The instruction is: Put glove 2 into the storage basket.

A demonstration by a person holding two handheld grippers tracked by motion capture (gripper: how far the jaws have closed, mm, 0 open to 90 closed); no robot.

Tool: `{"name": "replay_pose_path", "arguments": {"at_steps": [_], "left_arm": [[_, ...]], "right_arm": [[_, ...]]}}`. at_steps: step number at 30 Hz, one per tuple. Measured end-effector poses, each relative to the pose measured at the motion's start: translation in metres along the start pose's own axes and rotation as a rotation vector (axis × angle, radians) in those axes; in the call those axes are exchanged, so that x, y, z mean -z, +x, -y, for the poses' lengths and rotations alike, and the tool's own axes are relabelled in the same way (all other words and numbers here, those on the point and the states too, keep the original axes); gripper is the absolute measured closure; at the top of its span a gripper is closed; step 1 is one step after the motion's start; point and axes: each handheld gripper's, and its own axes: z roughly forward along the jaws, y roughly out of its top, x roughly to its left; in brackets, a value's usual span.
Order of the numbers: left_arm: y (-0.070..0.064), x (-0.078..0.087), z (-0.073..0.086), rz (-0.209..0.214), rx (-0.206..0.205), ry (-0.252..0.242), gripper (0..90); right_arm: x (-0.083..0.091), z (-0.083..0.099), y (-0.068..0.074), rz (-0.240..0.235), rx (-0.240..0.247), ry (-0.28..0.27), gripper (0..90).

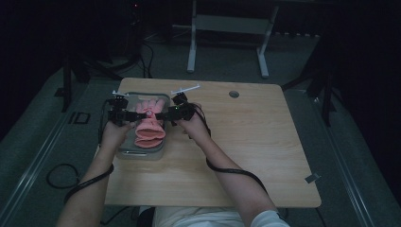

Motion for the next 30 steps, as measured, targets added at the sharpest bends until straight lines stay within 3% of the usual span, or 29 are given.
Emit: {"name": "replay_pose_path", "arguments": {"at_steps": [7, 10, 20, 27, 28, 30], "left_arm": [[-0.004, 0.012, 0.001, -0.056, -0.061, -0.048, 21.9], [-0.003, 0.018, 0.001, -0.049, -0.061, -0.064, 16.1], [0.000, 0.031, 0.003, -0.038, -0.075, -0.090, 13.8], [-0.007, 0.038, 0.003, -0.041, -0.108, -0.111, 12.9], [-0.014, 0.043, 0.002, -0.047, -0.142, -0.133, 12.9], [-0.018, 0.045, 0.002, -0.047, -0.154, -0.134, 12.9]], "right_arm": [[0.011, 0.001, 0.002, -0.016, 0.028, -0.025, 26.1], [0.014, 0.002, 0.001, -0.005, 0.032, -0.033, 26.1], [0.019, 0.008, -0.002, 0.002, 0.030, -0.045, 26.1], [0.022, 0.010, -0.002, -0.001, 0.035, -0.053, 26.1], [0.024, 0.010, -0.002, 0.001, 0.038, -0.058, 26.1], [0.026, 0.010, -0.002, 0.000, 0.038, -0.062, 26.1]]}}
